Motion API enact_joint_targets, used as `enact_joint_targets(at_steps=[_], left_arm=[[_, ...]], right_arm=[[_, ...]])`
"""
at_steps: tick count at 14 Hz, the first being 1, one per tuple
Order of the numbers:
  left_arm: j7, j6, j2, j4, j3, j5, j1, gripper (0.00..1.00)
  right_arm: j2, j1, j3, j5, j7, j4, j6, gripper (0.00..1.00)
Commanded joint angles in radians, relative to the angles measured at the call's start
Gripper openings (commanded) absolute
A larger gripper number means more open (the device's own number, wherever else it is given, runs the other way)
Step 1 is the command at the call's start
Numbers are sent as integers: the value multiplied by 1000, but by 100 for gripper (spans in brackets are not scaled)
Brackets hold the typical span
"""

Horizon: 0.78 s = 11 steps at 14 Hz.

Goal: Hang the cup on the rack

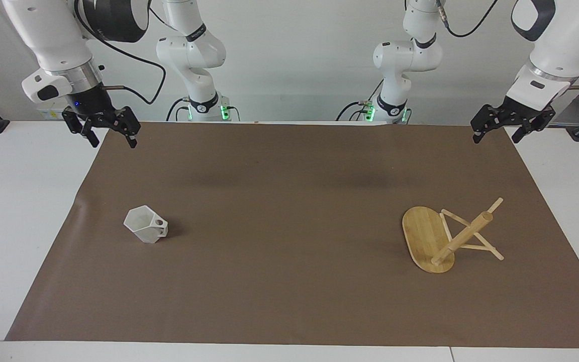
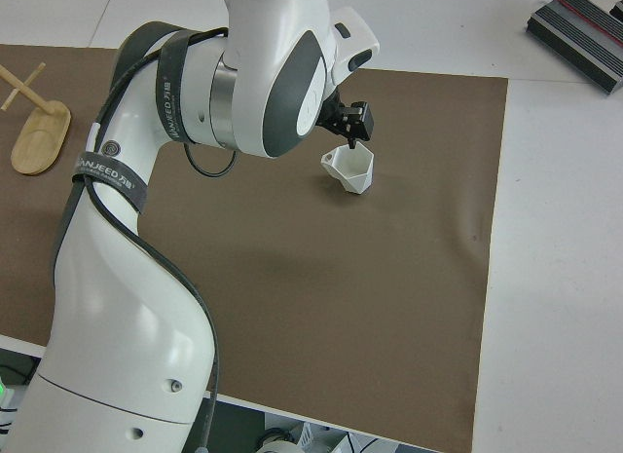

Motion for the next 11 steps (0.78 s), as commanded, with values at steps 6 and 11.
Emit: enact_joint_targets(at_steps=[6,11], left_arm=[[0,-2,-28,-32,-1,5,5,100],[0,-3,-28,-32,-1,5,5,100]], right_arm=[[197,-63,2,5,-166,-87,272,100],[257,-69,2,3,-215,-122,392,100]])
